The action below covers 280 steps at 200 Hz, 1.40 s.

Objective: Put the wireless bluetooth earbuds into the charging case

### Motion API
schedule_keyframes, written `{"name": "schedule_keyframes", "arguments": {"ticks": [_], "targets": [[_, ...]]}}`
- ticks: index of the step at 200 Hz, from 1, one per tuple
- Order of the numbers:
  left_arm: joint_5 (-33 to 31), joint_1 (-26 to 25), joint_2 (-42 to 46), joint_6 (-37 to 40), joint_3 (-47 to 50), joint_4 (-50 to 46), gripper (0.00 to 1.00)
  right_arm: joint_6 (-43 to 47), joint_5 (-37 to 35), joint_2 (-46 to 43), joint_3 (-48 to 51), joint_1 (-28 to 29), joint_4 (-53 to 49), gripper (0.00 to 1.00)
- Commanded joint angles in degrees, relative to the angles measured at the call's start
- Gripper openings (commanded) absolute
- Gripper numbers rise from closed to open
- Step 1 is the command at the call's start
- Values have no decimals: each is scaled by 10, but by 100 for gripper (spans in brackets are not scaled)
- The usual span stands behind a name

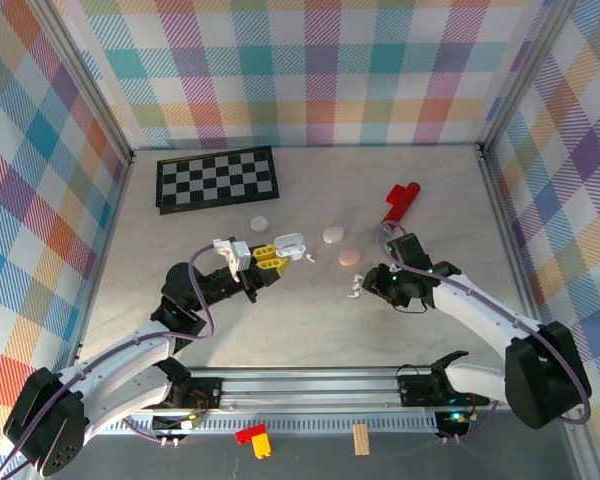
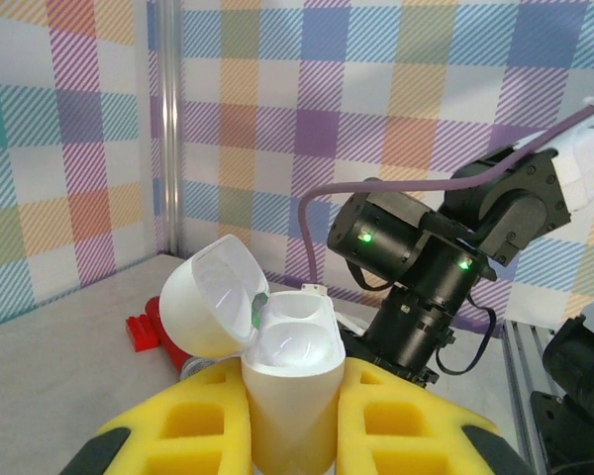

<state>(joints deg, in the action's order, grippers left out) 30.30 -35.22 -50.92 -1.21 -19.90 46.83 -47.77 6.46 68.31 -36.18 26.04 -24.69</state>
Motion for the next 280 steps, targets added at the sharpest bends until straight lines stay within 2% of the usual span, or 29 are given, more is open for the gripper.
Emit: {"name": "schedule_keyframes", "arguments": {"ticks": [1,52,93,146,280], "targets": [[-5,-7,9,9,13,51,9,12,12,21,-14,1,34,38],[-10,-7,17,30,14,22,9,128,41,151,-92,1,38,40],[-17,-7,16,44,11,3,9,162,42,204,-109,1,45,42],[-10,-7,23,41,13,-8,9,191,54,221,-92,2,64,42],[0,-7,47,30,17,-24,10,196,70,217,-65,1,61,33]]}}
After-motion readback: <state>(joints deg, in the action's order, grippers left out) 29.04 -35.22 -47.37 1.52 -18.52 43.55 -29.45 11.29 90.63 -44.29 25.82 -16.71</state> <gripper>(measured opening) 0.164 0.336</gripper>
